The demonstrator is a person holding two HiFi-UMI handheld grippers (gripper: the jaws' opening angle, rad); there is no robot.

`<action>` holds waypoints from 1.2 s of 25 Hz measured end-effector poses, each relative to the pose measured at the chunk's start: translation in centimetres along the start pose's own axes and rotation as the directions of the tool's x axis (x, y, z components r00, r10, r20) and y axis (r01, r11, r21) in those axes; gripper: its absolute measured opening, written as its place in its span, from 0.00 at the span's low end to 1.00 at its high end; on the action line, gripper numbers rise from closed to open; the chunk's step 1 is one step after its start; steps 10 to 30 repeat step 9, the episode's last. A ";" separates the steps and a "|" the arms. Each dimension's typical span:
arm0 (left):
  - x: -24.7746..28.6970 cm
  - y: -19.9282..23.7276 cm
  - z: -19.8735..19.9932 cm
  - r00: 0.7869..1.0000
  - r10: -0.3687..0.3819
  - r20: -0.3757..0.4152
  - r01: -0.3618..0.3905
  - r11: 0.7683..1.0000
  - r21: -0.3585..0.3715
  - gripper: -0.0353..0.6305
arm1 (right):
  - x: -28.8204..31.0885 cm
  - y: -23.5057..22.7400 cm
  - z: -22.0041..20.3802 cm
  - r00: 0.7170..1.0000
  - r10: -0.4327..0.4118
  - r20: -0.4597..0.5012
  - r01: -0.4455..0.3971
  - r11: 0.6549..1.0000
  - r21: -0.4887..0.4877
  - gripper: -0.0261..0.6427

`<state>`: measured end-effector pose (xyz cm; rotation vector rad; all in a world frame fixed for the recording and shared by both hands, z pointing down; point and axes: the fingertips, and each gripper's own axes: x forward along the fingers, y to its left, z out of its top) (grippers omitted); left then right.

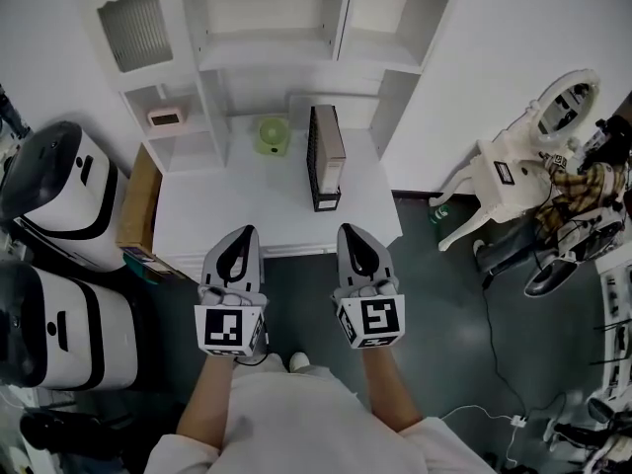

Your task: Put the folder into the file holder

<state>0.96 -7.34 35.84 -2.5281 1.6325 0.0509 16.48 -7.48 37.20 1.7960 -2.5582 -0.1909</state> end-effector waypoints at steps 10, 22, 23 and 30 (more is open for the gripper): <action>-4.0 2.2 1.4 1.000 0.006 0.024 -0.005 1.000 -0.028 0.04 | -1.6 3.4 2.7 1.000 0.004 0.030 -0.003 1.000 -0.024 0.03; -4.0 2.2 1.4 1.000 0.006 0.024 -0.005 1.000 -0.028 0.04 | -1.6 3.4 2.7 1.000 0.004 0.030 -0.003 1.000 -0.024 0.03; -4.0 2.2 1.4 1.000 0.006 0.024 -0.005 1.000 -0.028 0.04 | -1.6 3.4 2.7 1.000 0.004 0.030 -0.003 1.000 -0.024 0.03; -4.0 2.2 1.4 1.000 0.006 0.024 -0.005 1.000 -0.028 0.04 | -1.6 3.4 2.7 1.000 0.004 0.030 -0.003 1.000 -0.024 0.03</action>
